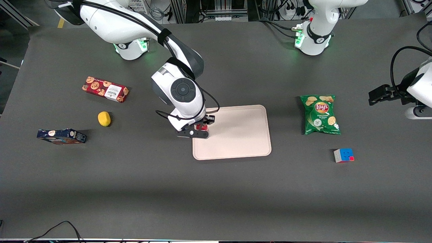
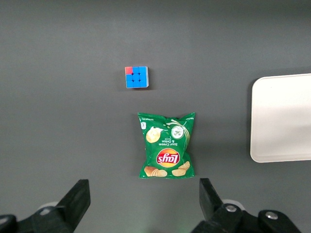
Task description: Place coke bottle on tray
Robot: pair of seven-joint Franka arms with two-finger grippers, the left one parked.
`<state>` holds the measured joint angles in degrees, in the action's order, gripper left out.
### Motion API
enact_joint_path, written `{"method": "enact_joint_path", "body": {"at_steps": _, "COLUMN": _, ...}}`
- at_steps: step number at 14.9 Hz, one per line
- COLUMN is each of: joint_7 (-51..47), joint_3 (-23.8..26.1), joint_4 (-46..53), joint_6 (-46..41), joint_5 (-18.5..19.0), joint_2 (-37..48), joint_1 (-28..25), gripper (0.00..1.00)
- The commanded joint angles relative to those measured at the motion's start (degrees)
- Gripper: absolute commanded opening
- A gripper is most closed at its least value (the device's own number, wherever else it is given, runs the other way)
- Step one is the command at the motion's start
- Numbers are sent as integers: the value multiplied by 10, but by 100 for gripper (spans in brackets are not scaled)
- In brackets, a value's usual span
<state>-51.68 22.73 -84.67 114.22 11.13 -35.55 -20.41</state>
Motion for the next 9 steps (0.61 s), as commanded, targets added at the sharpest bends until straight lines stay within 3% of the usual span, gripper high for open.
{"method": "enact_joint_path", "body": {"at_steps": 1, "joint_7": -19, "joint_3": -1, "joint_4": 18, "joint_6": 5, "joint_5": 15, "joint_2": -9, "joint_1": -2, "gripper": 87}}
{"method": "enact_joint_path", "body": {"at_steps": 2, "joint_7": -19, "joint_3": -1, "joint_4": 18, "joint_6": 5, "joint_5": 15, "joint_2": -8, "joint_1": -1, "gripper": 100}}
{"method": "enact_joint_path", "body": {"at_steps": 7, "joint_7": -1, "joint_3": -1, "joint_4": 13, "joint_6": -28, "joint_5": 15, "joint_2": 60, "joint_1": 23, "gripper": 100}}
{"method": "enact_joint_path", "body": {"at_steps": 9, "joint_7": 85, "joint_3": -5, "joint_4": 4, "joint_6": -63, "joint_5": 34, "joint_2": 118, "joint_1": 62, "gripper": 100}}
